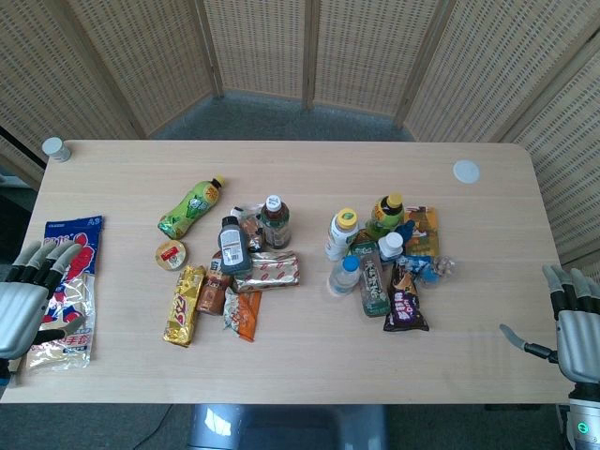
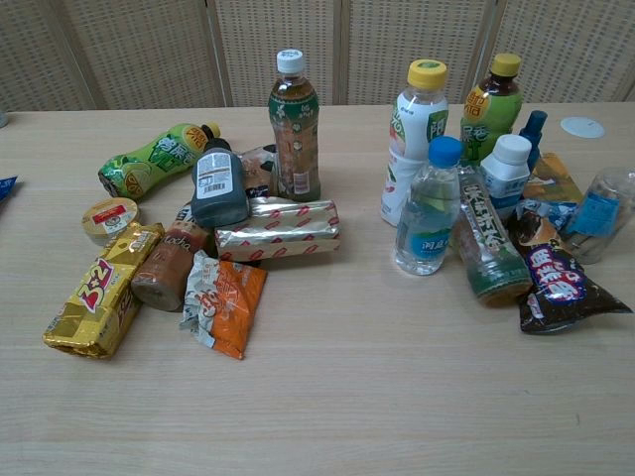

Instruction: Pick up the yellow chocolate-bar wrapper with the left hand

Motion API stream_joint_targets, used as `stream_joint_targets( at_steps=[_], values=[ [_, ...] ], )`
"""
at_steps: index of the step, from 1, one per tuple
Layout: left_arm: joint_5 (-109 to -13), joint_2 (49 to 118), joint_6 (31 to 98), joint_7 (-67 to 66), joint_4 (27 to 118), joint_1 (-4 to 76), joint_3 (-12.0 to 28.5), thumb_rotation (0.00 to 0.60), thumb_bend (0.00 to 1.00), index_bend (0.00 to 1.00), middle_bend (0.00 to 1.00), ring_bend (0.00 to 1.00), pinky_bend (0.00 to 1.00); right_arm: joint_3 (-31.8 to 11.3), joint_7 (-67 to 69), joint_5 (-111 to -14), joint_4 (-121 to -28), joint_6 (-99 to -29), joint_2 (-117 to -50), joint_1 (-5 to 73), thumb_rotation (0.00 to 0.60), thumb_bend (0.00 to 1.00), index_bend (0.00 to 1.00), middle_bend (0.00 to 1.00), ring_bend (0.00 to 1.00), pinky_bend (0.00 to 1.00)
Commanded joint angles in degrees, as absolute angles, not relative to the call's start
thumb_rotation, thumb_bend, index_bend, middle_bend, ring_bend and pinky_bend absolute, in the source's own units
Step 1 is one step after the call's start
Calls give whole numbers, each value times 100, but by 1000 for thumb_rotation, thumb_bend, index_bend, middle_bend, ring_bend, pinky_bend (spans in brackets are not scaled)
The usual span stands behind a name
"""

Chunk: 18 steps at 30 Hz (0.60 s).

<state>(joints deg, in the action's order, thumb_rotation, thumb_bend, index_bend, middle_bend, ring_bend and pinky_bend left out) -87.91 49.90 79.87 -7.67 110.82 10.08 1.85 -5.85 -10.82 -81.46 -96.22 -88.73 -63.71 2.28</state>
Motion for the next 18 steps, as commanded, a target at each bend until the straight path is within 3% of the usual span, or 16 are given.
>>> stream_joint_targets(
  at_steps=[1,11,18],
  values=[
    [-8781,5006,7950,-791,11097,1035,195,600,211,0,0,0,0,-583,-1072,-8155,-9617,-8881,-6372,219,270,146,0,0,0,0],
    [-8908,4929,7592,-672,11117,1257,172,600,211,0,1,0,0,-570,-1017,-8254,-9659,-9069,-6313,108,288,147,0,0,0,0],
    [-9125,4967,6789,-1121,11135,1712,77,600,214,0,54,0,0,-566,-1096,-8319,-9799,-9171,-6256,50,301,146,0,0,0,0]
  ],
)
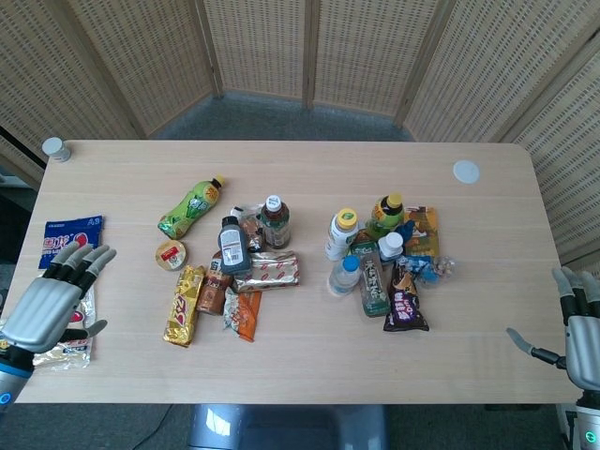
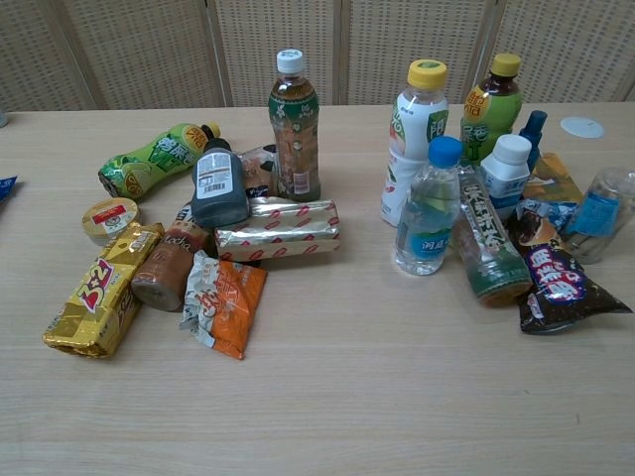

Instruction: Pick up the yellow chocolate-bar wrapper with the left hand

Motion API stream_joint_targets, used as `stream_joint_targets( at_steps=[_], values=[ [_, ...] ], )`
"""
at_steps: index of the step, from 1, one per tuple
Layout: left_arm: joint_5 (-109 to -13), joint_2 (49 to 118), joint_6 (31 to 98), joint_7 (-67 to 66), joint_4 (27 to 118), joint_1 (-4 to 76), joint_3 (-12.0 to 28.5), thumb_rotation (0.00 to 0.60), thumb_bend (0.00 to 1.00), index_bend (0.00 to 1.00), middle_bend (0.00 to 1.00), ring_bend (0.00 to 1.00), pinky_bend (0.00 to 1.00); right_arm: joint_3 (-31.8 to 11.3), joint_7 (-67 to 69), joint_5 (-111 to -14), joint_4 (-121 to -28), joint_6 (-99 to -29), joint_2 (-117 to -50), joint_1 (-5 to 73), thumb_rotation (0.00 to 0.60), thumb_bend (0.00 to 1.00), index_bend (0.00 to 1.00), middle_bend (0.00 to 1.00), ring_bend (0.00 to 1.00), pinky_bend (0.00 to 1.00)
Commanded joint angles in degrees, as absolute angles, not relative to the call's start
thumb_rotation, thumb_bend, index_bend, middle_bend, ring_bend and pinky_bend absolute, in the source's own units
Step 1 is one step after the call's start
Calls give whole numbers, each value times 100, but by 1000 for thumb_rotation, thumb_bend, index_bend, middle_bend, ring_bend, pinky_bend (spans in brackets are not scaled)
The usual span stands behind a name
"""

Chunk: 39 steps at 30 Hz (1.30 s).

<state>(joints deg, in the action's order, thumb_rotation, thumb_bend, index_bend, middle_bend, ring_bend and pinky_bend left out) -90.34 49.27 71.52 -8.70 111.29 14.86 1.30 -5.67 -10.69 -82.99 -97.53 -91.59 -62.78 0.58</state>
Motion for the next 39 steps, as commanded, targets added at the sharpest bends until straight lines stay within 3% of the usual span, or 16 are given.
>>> stream_joint_targets(
  at_steps=[1,13,17,21,26,35,39],
  values=[
    [-9117,4996,6595,-1233,11147,1811,59,600,214,0,61,0,0,-565,-1135,-8328,-9819,-9178,-6241,46,301,146,0,0,0,0],
    [-8350,5356,5228,-1979,11348,2574,79,600,211,3,176,18,0,-581,-1218,-8249,-9965,-9238,-6091,-51,320,148,0,0,0,0],
    [-8243,5406,4914,-1914,11390,2767,46,593,211,151,223,155,0,-587,-1224,-8244,-9976,-9261,-6084,-73,320,147,0,0,0,0],
    [-8158,5424,4638,-1742,11456,2926,-1,556,210,284,357,272,0,-599,-1232,-8245,-9989,-9285,-6072,-88,317,147,0,0,0,0],
    [-8063,5438,4305,-1659,11470,3105,-107,526,210,336,418,337,65,-608,-1218,-8222,-9980,-9281,-6065,-103,322,147,0,0,0,0],
    [-7860,5780,4029,-1797,11256,3303,-264,516,210,333,421,337,53,-615,-1199,-8204,-9985,-9261,-6071,-114,323,149,0,0,0,0],
    [-7779,6014,3982,-1874,11124,3360,-323,516,209,317,390,285,20,-623,-1193,-8209,-10004,-9276,-6054,-124,323,147,0,0,0,0]
  ],
)
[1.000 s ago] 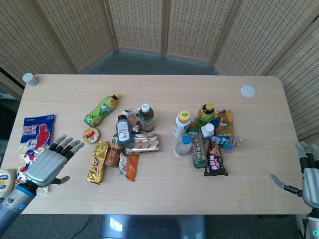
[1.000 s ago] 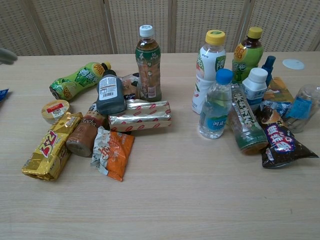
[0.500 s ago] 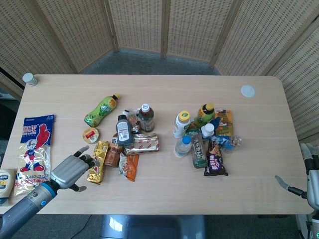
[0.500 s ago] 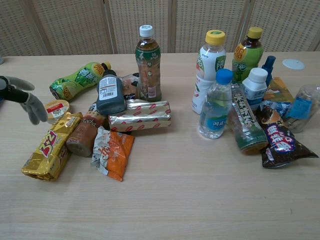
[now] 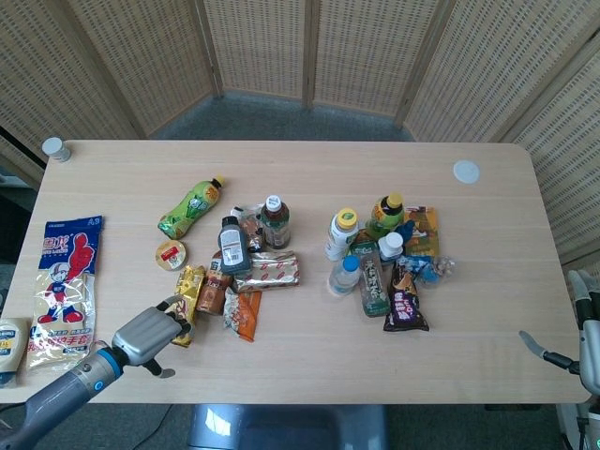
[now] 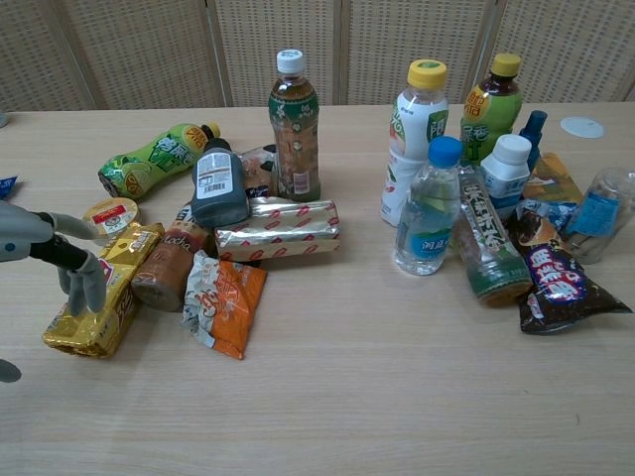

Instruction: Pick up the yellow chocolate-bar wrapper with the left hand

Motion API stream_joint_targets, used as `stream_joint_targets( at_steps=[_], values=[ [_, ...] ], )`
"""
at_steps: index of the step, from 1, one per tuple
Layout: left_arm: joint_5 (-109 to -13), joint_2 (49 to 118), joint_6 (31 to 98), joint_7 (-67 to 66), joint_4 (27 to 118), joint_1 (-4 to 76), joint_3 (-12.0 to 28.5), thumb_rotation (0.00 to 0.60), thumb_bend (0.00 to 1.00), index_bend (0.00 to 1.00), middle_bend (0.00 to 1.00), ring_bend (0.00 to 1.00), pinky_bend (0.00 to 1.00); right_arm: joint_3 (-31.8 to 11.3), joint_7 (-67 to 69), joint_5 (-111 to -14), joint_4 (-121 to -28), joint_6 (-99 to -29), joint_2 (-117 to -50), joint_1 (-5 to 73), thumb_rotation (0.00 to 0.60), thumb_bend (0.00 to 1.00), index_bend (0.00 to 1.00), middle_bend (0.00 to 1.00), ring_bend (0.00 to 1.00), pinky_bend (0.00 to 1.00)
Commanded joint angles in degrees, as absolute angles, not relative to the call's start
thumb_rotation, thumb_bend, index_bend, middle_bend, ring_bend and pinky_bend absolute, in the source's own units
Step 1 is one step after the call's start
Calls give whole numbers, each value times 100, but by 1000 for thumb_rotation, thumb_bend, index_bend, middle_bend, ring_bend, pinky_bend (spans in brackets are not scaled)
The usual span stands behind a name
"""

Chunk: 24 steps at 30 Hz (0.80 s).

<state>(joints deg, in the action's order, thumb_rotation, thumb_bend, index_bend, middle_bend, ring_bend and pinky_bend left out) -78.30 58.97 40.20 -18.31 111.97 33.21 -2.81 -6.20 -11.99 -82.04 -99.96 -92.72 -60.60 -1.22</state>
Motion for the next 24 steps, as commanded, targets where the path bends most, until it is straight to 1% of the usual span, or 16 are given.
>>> stream_joint_targets(
  at_steps=[1,3,11,18,24],
  values=[
    [-7765,6079,3959,-1889,11085,3381,-343,516,210,316,384,261,8,-624,-1180,-8212,-10015,-9279,-6048,-127,323,146,0,0,0,0],
    [-7755,6200,3951,-1933,11002,3407,-375,514,210,317,382,217,0,-625,-1149,-8219,-10031,-9285,-6039,-134,324,146,0,0,0,0],
    [-7652,6594,3900,-1954,10683,3473,-497,509,210,317,365,191,0,-608,-1073,-8240,-10044,-9331,-6020,-188,322,148,0,0,0,0],
    [-7526,6600,3922,-1944,10540,3472,-635,510,210,318,364,191,0,-599,-1007,-8254,-10060,-9365,-6000,-231,321,148,0,0,0,0],
    [-7452,6434,4104,-1818,10442,3365,-736,501,210,317,365,191,0,-586,-1020,-8299,-10090,-9361,-6011,-233,323,148,0,0,0,0]
  ],
)
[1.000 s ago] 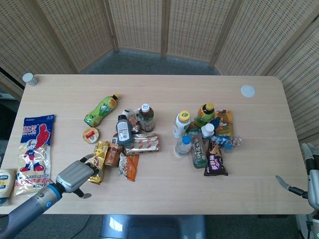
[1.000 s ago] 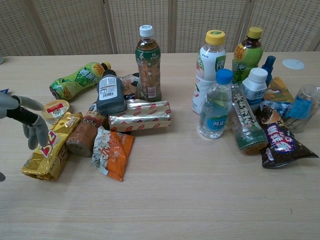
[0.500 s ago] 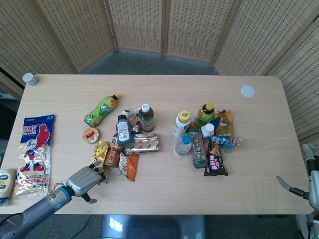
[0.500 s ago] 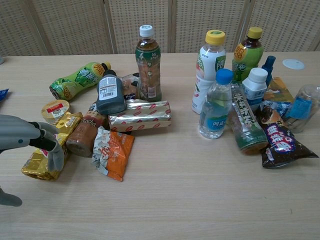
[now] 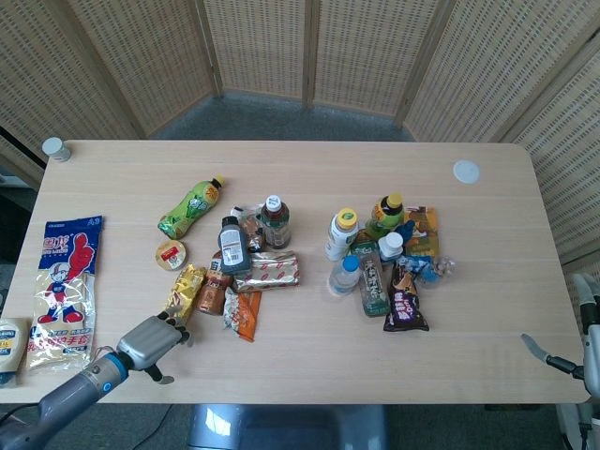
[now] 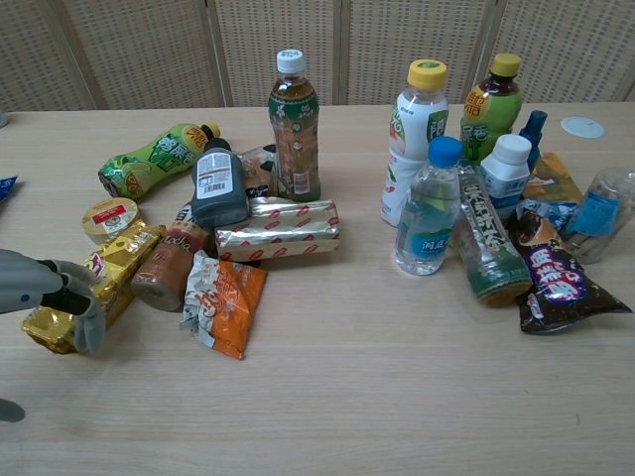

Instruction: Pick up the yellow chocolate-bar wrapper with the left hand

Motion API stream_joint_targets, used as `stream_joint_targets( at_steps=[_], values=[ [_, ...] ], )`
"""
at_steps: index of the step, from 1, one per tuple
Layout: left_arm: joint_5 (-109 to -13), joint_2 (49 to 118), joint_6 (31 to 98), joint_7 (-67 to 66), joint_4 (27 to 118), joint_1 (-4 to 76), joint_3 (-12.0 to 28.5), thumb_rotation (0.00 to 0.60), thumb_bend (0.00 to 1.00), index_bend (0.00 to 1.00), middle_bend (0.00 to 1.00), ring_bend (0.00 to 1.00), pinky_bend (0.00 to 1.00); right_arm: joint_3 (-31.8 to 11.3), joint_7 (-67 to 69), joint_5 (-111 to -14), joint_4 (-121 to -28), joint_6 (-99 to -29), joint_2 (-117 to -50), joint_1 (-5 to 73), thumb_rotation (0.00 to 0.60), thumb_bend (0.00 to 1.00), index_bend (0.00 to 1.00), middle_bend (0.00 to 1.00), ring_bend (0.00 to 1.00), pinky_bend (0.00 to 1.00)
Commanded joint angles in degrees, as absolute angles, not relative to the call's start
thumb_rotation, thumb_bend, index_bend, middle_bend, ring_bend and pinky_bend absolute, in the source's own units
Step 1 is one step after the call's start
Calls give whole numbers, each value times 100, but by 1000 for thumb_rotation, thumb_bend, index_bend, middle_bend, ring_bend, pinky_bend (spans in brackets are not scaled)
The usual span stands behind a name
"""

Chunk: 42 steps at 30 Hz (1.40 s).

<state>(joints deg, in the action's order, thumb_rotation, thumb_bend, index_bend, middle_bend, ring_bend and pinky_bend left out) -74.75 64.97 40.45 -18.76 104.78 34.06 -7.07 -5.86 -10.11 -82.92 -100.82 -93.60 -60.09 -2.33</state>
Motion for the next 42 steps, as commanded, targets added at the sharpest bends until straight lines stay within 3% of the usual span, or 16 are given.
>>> stream_joint_targets(
  at_steps=[1,14,20,30,36,42],
  values=[
    [-7449,6376,4152,-1768,10418,3333,-753,501,209,317,364,191,0,-586,-1030,-8309,-10098,-9365,-6013,-232,323,148,0,0,0,0],
    [-7385,5669,4742,-867,9986,2904,-757,495,210,308,363,191,0,-592,-1129,-8381,-10231,-9407,-5999,-242,320,148,0,0,0,0],
    [-7832,5524,5291,-86,10032,2623,-644,481,209,132,303,158,0,-598,-1162,-8424,-10273,-9401,-5995,-224,323,147,0,0,0,0],
    [-8780,5813,4638,151,10177,2972,-852,486,209,176,324,245,0,-594,-1108,-8414,-10223,-9417,-6010,-250,320,148,0,0,0,0],
    [-8533,6227,4263,-662,10080,3092,-874,485,210,172,323,226,0,-580,-1012,-8403,-10200,-9513,-5948,-340,321,148,0,0,0,0],
    [-8018,6275,4385,-1096,9975,2981,-823,484,210,161,322,220,0,-572,-951,-8402,-10184,-9537,-5929,-377,323,148,0,0,0,0]
  ],
)
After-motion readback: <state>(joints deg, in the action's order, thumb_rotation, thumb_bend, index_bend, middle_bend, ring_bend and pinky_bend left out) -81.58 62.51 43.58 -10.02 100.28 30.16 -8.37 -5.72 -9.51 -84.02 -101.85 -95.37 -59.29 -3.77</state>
